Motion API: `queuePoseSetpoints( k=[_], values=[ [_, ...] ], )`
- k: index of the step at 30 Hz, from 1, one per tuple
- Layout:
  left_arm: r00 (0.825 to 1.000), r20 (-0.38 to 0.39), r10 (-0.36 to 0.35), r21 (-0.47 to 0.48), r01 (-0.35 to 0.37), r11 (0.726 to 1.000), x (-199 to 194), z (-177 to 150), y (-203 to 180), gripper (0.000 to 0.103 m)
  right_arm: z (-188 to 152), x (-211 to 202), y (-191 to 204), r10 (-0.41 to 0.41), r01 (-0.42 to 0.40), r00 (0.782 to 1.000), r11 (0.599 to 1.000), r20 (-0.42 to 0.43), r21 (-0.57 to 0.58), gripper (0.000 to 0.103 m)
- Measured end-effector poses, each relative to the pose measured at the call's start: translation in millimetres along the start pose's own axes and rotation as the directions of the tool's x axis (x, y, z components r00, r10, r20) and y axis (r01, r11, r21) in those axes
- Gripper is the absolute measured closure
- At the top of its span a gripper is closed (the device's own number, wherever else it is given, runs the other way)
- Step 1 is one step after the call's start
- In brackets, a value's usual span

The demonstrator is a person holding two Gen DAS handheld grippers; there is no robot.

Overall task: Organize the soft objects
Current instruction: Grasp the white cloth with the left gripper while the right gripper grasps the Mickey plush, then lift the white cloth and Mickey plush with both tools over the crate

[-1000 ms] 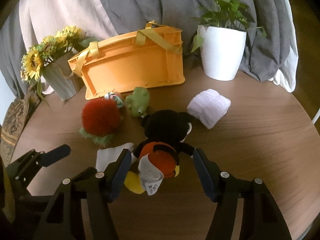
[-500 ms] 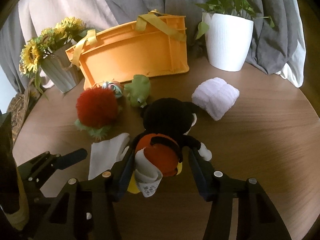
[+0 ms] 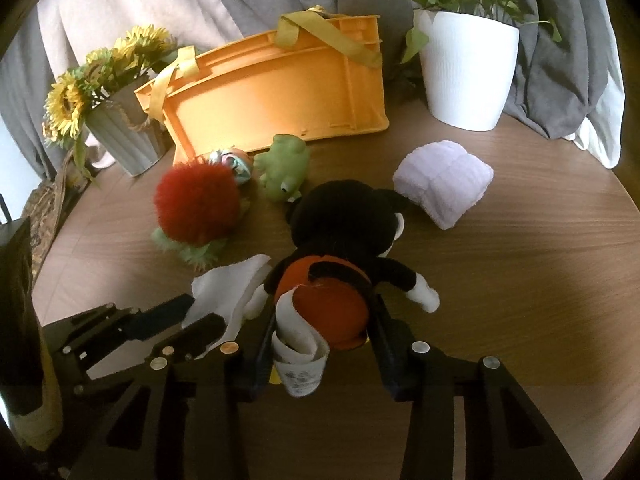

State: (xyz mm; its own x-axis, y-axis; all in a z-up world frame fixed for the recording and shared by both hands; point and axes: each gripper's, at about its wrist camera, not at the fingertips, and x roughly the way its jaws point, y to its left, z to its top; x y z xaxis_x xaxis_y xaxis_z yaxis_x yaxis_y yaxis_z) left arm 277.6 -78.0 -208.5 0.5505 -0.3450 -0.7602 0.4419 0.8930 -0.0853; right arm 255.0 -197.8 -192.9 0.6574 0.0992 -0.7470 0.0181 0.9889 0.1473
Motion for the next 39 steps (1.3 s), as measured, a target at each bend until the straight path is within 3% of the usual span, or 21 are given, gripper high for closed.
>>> queuePoseSetpoints(
  k=[25,39],
  values=[
    [0.992,0.12,0.049,-0.158,-0.03,0.987,-66,15,0,0.095,6,-45,6,0.046,-0.045,0.996,0.999,0.077,-0.016,0.065],
    [0.967,0.236,0.097,-0.189,-0.052,0.981,-115,33,-1,0.095,26,-83,17,0.065,-0.059,0.983,0.997,0.17,-0.041,0.065]
  ],
)
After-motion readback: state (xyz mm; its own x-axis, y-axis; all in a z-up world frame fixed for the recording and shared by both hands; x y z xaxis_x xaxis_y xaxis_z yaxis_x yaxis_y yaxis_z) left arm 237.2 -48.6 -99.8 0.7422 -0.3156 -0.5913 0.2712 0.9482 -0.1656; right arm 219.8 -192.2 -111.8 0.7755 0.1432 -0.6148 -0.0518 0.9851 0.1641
